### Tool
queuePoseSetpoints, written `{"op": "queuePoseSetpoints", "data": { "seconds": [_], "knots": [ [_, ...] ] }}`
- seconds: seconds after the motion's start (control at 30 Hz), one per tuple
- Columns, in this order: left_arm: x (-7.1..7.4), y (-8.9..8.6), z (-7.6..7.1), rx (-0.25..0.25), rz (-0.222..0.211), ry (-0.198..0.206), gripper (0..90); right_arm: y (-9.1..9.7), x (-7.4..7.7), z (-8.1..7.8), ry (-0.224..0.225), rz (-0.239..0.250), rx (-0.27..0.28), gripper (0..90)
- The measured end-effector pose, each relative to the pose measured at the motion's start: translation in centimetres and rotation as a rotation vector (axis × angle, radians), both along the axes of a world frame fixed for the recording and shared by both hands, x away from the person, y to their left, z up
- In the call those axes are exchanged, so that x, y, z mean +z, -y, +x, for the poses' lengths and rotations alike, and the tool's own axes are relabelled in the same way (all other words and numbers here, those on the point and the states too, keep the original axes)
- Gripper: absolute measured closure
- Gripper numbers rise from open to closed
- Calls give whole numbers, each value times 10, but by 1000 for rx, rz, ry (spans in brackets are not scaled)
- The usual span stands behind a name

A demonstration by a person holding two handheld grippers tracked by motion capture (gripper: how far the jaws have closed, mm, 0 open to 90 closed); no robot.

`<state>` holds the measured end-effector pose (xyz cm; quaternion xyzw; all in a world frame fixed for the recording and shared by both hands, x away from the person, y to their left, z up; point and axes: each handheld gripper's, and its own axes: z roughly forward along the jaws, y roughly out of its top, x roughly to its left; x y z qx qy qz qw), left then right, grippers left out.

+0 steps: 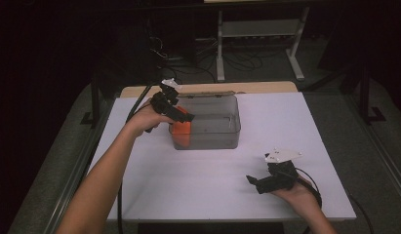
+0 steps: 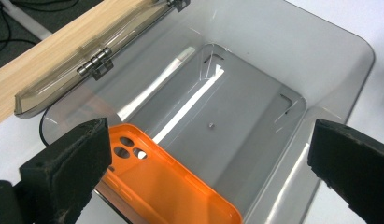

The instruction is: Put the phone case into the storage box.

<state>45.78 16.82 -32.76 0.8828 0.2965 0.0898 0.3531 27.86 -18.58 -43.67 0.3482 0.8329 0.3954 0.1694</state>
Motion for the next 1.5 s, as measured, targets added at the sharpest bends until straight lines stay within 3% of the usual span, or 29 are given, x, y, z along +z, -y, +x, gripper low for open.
{"op": "queuePoseSetpoints", "data": {
  "seconds": [0.73, 1.5],
  "knots": [
    [-1, -24, -28, -24, -30, 46, 0, 0, 0, 0, -6, 1, -6, 0],
    [-17, -51, -52, -14, -46, 89, 0, 0, 0, 1, -7, 0, -7, 0]
  ]
}}
